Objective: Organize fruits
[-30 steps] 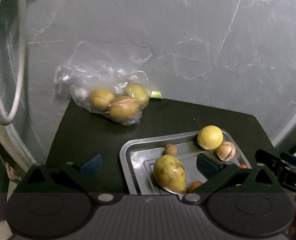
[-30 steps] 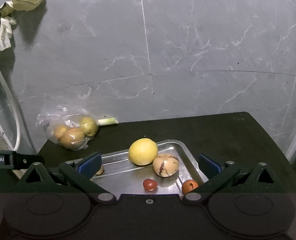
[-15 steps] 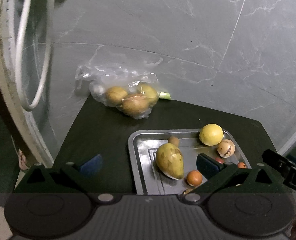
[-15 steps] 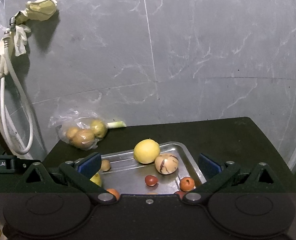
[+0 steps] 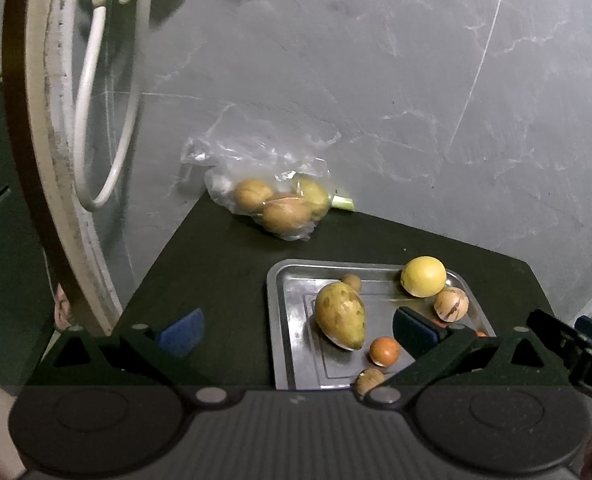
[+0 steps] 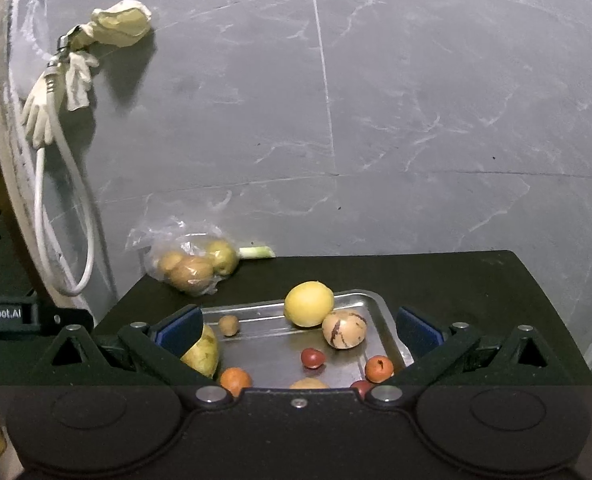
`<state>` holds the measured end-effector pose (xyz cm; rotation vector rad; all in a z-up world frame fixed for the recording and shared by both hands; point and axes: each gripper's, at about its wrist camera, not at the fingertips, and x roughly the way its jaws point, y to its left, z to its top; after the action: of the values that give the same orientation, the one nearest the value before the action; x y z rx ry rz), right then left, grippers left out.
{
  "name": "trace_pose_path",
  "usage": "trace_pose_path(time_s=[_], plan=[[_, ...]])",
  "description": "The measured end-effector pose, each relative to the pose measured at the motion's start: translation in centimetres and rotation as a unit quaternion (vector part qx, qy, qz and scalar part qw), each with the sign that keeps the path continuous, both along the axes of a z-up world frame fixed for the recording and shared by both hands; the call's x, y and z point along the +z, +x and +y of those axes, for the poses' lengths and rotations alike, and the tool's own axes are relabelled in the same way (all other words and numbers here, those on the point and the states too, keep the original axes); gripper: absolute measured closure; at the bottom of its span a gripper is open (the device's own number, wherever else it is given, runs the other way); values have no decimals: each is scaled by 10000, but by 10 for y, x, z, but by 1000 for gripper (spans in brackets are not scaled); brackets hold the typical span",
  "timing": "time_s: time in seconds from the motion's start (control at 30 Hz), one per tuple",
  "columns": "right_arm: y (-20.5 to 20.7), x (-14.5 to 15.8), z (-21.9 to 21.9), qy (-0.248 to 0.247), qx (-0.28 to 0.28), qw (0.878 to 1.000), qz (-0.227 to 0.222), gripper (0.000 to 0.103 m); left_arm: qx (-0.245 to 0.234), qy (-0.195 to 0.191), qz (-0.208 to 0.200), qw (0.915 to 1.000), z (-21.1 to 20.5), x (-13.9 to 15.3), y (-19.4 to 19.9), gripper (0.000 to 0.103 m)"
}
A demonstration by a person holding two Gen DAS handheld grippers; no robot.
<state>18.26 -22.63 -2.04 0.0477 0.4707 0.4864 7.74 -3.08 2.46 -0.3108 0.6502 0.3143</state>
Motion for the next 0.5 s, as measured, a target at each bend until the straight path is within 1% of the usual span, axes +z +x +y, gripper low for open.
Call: trace_pose_path(time_s=[0.23, 0.33, 0.5], plan=[[-17, 1, -11, -169, 114, 9996, -185, 1, 273, -145, -207, 9993, -6, -4, -17, 0], [-23, 2, -16, -177, 178, 9995, -201, 1, 368, -113, -242, 9990, -10, -3, -26, 0], [-29, 2, -22, -26, 182, 9998, -99, 1, 445, -5, -260, 9987, -15, 1, -39, 0]])
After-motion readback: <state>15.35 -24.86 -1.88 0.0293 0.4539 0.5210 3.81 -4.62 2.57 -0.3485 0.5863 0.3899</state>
